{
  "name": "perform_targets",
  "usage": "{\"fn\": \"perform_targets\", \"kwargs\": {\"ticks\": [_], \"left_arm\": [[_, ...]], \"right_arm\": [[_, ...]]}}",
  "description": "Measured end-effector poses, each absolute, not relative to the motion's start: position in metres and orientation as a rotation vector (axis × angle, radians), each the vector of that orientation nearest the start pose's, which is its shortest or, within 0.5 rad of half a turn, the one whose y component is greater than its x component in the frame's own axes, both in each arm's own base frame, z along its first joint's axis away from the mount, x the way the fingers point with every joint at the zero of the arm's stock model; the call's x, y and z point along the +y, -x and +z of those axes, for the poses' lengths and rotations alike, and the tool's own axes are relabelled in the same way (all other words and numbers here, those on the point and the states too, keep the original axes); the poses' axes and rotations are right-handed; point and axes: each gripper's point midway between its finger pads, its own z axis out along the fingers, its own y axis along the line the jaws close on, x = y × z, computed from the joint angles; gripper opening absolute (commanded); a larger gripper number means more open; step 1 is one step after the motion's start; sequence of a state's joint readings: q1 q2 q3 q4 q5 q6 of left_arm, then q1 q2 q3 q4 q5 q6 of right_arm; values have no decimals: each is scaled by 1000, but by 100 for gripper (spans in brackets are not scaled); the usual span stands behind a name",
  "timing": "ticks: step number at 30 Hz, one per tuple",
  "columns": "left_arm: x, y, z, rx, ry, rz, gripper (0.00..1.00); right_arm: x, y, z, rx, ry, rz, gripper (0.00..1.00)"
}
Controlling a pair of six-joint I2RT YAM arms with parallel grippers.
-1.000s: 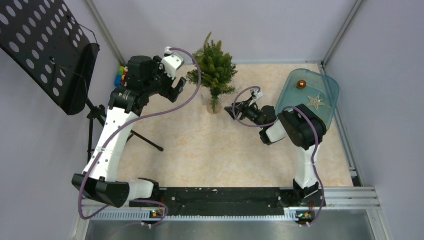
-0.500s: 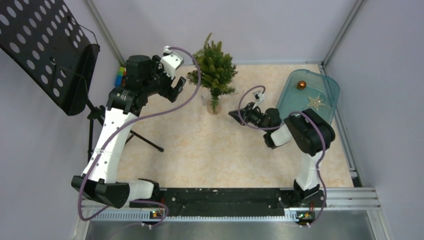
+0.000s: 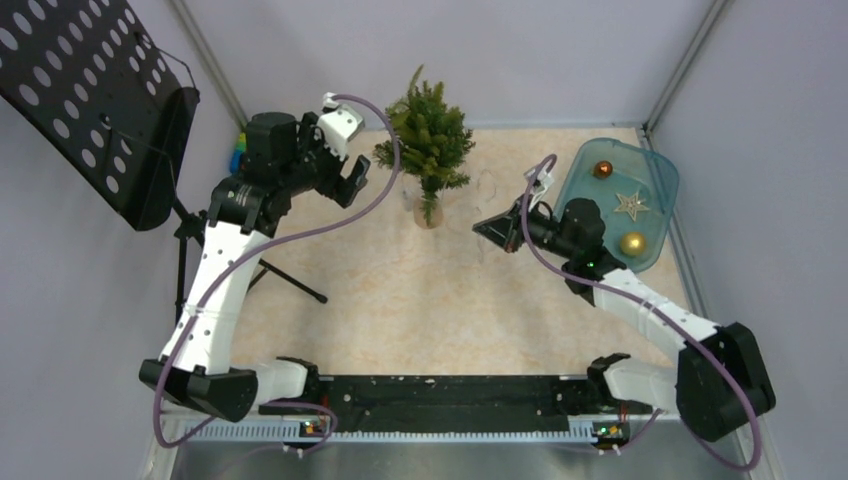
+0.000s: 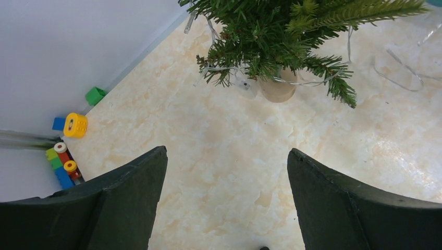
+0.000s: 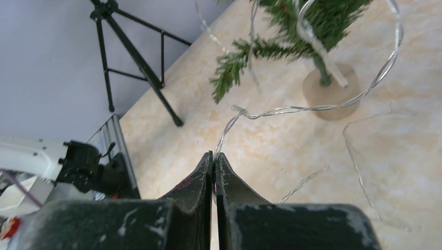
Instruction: Decorate the small christmas tree
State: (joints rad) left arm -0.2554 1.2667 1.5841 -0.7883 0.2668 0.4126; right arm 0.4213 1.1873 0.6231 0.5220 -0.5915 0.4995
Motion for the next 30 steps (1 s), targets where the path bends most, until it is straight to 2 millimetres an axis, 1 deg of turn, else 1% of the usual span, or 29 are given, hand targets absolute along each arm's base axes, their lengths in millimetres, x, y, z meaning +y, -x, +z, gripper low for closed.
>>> {"fn": "perform_targets", "kwargs": {"ticks": [5, 8, 10, 14, 15, 17, 19, 21, 23, 26, 30], "left_arm": [[-127, -323, 354, 1845, -857, -244, 90], [-139, -309, 352, 1837, -913, -336, 90], [-148, -298, 351, 1819, -953, -416, 90], [-162, -277, 349, 1792, -997, -546, 89], [-165, -273, 349, 1788, -1001, -573, 91], [-169, -266, 346, 1787, -1009, -615, 98], [-174, -259, 340, 1790, -1022, -655, 99], [-181, -253, 332, 1798, -1040, -691, 99], [-192, -244, 322, 1799, -1077, -731, 99], [-210, -235, 313, 1771, -1128, -769, 99], [-232, -231, 308, 1725, -1159, -814, 99]], "right_arm": [[254, -251, 220, 1813, 504, 1256, 0], [258, -238, 229, 1816, 516, 1343, 0], [264, -235, 247, 1765, 508, 1404, 0], [275, -237, 288, 1642, 469, 1498, 0], [279, -239, 298, 1607, 451, 1524, 0], [285, -243, 314, 1554, 411, 1563, 0], [292, -247, 326, 1520, 381, 1589, 0], [303, -250, 340, 1484, 363, 1604, 0], [315, -251, 358, 1440, 353, 1621, 0], [322, -255, 383, 1361, 297, 1634, 0], [322, -266, 394, 1317, 192, 1619, 0]]}}
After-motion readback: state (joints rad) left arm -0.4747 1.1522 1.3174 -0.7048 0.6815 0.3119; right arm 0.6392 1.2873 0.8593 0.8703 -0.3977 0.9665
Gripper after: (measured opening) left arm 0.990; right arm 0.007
